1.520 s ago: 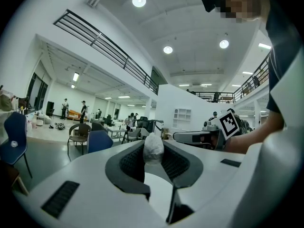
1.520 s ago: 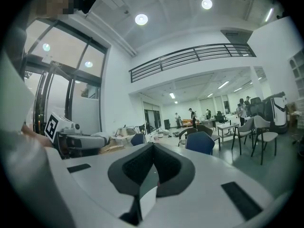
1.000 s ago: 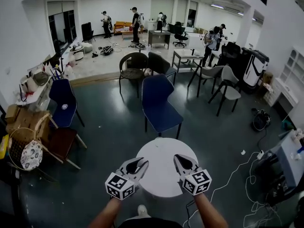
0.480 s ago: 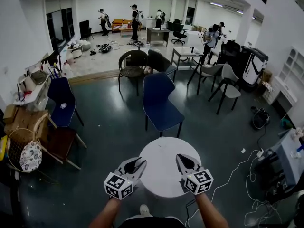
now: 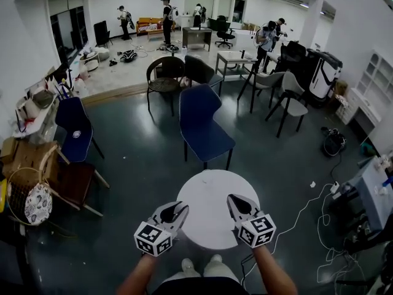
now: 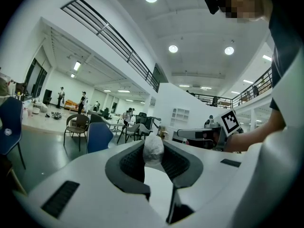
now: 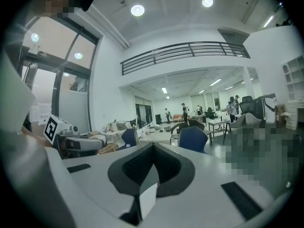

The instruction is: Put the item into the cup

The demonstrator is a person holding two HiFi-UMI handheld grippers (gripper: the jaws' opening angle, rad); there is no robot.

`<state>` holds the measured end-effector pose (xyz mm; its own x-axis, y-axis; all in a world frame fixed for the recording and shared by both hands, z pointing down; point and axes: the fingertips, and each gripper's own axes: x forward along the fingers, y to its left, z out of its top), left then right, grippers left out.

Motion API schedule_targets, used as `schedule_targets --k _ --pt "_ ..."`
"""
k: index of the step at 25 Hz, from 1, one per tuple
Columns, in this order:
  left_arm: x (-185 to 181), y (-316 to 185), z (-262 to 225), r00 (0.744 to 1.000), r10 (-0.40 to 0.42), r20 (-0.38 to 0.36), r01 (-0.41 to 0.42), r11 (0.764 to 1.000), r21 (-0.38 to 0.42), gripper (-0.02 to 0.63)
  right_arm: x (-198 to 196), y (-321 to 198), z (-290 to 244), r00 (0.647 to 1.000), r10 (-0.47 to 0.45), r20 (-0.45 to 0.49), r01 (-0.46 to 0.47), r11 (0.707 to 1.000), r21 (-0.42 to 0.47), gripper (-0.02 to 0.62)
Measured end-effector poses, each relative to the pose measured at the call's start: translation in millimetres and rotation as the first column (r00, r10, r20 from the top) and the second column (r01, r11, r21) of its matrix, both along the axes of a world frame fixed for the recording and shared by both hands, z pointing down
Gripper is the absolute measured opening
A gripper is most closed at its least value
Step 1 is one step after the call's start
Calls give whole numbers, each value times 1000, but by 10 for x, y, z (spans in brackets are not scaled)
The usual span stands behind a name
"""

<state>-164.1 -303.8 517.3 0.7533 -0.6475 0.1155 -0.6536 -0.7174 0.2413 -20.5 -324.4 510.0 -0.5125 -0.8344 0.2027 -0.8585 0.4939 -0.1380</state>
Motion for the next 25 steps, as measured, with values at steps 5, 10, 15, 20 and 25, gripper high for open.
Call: schedule_targets --k 5,10,15,20,25 --pt "-31 -76 51 1000 -10 12 11 1000 -13 89 -28 -107 34 1000 -20 -9 20 1000 -4 17" --pt "93 -228 140 999 -28 15 29 999 -22 89 96 -256 137 1000 -29 4 29 1000 -9 17" --pt "294 -417 305 999 -39 22 40 998 -53 89 283 -440 288 999 -41 1 41 999 -35 17" --pt "452 -671 535 998 -50 32 53 993 -101 89 481 -668 425 999 -42 7 43 997 -62 17" --pt "661 -936 733 998 -39 47 44 991 -126 89 669 -884 644 999 -38 13 39 995 -95 17"
